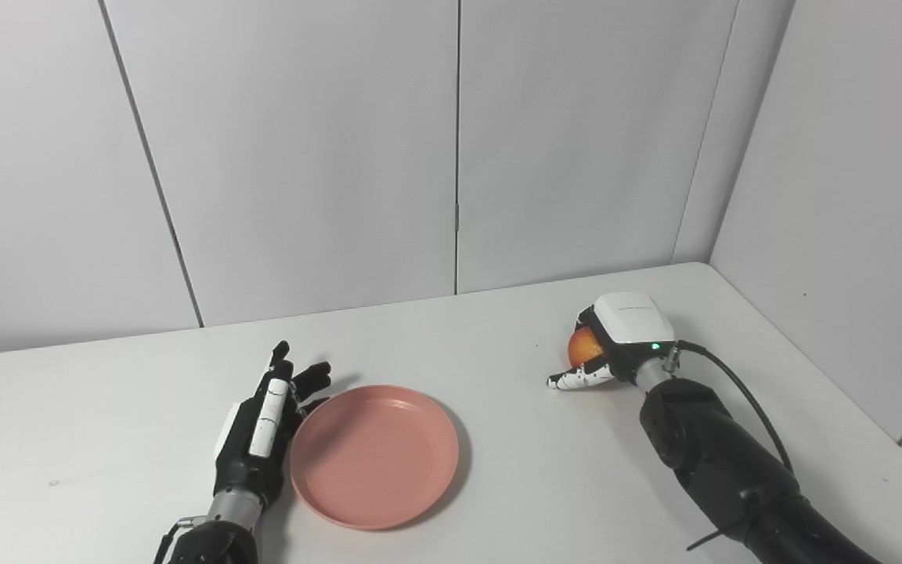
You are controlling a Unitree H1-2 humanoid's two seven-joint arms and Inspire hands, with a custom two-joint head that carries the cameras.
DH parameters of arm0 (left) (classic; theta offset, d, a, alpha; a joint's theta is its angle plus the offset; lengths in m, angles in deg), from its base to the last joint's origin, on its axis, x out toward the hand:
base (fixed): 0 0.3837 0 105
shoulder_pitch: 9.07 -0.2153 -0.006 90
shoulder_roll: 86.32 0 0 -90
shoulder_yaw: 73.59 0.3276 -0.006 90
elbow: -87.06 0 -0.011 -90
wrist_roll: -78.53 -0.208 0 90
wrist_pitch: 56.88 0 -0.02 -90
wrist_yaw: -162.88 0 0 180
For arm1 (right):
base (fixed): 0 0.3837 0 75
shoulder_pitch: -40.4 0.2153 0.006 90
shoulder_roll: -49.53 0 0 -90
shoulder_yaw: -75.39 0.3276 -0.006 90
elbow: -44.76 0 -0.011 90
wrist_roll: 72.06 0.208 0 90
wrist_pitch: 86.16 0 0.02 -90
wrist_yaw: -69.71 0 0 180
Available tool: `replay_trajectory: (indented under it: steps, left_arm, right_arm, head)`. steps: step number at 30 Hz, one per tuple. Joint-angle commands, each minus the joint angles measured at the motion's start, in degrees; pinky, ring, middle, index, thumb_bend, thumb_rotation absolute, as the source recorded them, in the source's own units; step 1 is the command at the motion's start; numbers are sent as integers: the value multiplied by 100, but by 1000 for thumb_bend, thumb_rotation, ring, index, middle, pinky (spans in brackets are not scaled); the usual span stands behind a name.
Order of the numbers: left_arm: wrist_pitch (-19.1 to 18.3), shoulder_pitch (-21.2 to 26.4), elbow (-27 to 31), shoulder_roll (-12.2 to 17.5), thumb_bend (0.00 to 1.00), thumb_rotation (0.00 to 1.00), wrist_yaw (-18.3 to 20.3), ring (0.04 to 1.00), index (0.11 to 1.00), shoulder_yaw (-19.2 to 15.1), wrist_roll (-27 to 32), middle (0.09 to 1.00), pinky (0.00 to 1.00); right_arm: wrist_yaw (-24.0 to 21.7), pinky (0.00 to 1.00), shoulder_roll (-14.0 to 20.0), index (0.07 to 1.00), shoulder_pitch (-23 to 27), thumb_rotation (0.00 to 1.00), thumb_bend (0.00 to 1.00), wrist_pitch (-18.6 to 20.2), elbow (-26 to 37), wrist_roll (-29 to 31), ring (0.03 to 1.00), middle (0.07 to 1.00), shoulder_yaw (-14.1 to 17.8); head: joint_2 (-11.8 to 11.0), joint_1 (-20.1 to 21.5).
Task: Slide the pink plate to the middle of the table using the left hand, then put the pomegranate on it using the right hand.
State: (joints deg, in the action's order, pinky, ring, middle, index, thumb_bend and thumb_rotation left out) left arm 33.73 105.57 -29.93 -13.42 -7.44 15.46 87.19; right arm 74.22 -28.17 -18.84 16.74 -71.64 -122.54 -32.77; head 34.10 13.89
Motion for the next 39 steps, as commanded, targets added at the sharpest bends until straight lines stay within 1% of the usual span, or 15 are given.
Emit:
replay_trajectory:
  steps: [1,3,6,10,13,17,18,19,20,24,26,27,29,31,39]
  left_arm:
    - [-179,30,-55,-12,877,833,-25,812,1000,21,-4,775,721]
    - [-160,37,-76,-14,879,835,-27,818,1000,24,-12,779,726]
    - [-146,37,-78,-31,877,841,-49,823,1000,38,-37,782,726]
    - [-148,37,-63,-91,876,843,-113,829,998,19,-25,777,731]
    - [-165,39,-23,-141,883,846,-188,835,998,13,-39,783,735]
    - [76,29,-23,-222,884,855,-423,847,1000,34,-202,836,725]
    - [90,28,-2,-241,894,864,-459,858,1000,36,-226,856,734]
    - [104,30,13,-258,907,875,-485,866,1000,41,-244,865,743]
    - [111,33,21,-269,923,889,-503,873,1000,46,-252,871,751]
    - [149,49,18,-297,952,911,-557,877,1000,87,-316,868,755]
    - [181,55,2,-315,958,913,-569,875,1000,99,-342,863,748]
    - [193,54,3,-328,955,912,-574,873,1000,105,-347,859,746]
    - [210,50,12,-353,956,926,-589,871,1000,114,-357,852,739]
    - [205,46,32,-390,958,945,-622,871,1000,113,-377,850,738]
    - [120,51,80,-448,940,992,-655,882,994,111,-345,862,769]
  right_arm:
    - [82,120,78,280,142,267,553,-82,339,32,170,229,56]
    - [-40,119,37,287,152,261,554,27,618,3,170,233,55]
    - [-161,148,20,353,175,267,543,23,975,-51,204,274,41]
    - [-326,109,-30,266,229,188,547,-70,1438,23,157,217,79]
    - [-478,100,-76,278,265,190,542,-23,1725,43,148,214,118]
    - [-546,105,-158,289,290,199,548,-141,2103,97,155,224,148]
    - [-604,113,-203,315,286,196,553,-124,2266,110,164,234,144]
    - [-672,126,-247,394,281,172,529,-100,2432,121,181,256,135]
    - [-720,159,-273,456,276,158,511,-85,2537,127,222,309,131]
    - [-880,225,-388,488,225,157,500,-100,2912,59,294,388,77]
    - [-900,239,-453,489,188,160,499,-151,3046,25,312,406,53]
    - [-908,234,-490,488,170,160,500,-182,3109,24,302,390,39]
    - [-915,191,-567,478,144,157,502,-278,3203,53,246,319,-2]
    - [-932,183,-648,477,124,156,502,-373,3262,131,237,306,-36]
    - [-1169,212,-1081,478,104,157,502,-478,3430,393,270,343,-133]
  head:
    - [-3,-1]
    - [-11,-4]
    - [-1,-58]
    - [26,-168]
    - [53,-266]
    - [83,-477]
    - [88,-516]
    - [99,-577]
    - [102,-602]
    - [113,-728]
    - [114,-780]
    - [121,-847]
    - [130,-900]
    - [144,-968]
    - [149,-1060]
